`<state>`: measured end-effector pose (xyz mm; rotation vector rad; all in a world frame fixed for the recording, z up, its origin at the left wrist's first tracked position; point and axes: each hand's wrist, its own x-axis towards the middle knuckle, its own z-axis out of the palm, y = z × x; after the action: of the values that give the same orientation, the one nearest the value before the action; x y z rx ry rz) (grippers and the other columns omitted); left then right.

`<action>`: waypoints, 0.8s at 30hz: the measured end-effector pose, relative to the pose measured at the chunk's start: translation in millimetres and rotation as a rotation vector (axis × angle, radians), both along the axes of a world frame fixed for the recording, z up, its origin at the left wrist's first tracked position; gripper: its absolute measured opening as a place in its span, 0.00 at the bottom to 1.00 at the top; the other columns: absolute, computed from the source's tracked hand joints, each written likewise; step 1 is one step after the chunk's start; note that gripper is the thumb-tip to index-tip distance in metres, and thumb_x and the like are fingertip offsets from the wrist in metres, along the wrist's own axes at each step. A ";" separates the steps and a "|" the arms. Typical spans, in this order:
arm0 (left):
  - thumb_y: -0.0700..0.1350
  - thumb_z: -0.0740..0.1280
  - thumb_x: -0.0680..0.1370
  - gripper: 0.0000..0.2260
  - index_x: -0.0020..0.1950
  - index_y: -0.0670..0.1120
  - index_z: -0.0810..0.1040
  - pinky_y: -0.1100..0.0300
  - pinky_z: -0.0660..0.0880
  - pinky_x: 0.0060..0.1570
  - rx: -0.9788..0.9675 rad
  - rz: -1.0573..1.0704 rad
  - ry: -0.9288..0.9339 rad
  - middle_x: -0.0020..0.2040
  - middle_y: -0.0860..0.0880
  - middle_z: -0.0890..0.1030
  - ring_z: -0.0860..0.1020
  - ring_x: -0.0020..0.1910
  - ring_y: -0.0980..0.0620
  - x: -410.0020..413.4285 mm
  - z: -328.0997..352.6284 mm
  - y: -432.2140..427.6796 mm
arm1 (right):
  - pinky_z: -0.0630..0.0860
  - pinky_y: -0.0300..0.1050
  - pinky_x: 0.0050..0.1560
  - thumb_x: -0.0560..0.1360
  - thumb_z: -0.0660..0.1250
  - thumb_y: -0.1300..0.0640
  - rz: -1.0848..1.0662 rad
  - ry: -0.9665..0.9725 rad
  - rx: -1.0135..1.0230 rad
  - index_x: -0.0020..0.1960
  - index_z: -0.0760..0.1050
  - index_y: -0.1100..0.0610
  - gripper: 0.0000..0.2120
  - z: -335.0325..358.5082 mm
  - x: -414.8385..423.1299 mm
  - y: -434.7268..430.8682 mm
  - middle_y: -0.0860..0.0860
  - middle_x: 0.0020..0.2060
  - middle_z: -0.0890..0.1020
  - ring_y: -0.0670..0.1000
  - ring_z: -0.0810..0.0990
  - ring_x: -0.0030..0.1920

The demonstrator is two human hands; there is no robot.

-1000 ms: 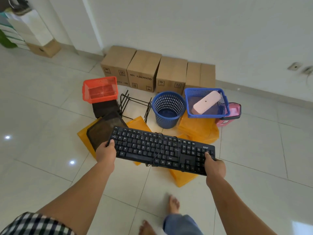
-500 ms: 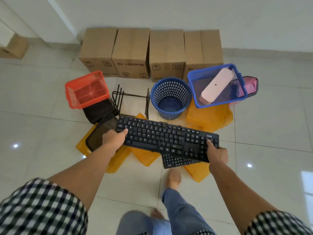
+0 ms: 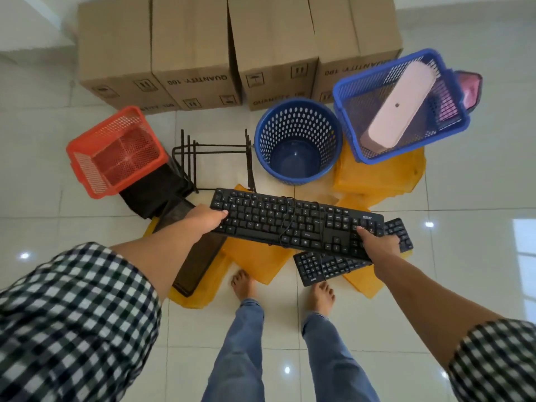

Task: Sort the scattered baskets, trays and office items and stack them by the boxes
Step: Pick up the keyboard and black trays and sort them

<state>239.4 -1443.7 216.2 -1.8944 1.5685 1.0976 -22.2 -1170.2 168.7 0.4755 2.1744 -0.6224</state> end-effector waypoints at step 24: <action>0.50 0.69 0.80 0.26 0.77 0.47 0.67 0.46 0.65 0.73 0.227 -0.297 0.037 0.73 0.44 0.71 0.69 0.71 0.43 -10.2 -321.8 -69.7 | 0.74 0.57 0.66 0.75 0.73 0.42 0.490 0.006 0.347 0.70 0.64 0.65 0.37 -296.3 16.3 -54.9 0.63 0.66 0.73 0.63 0.73 0.67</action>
<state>229.2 -1513.4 -105.5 -1.4485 1.6064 1.1286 -6.0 -1225.1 -127.6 0.1019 2.2943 0.0208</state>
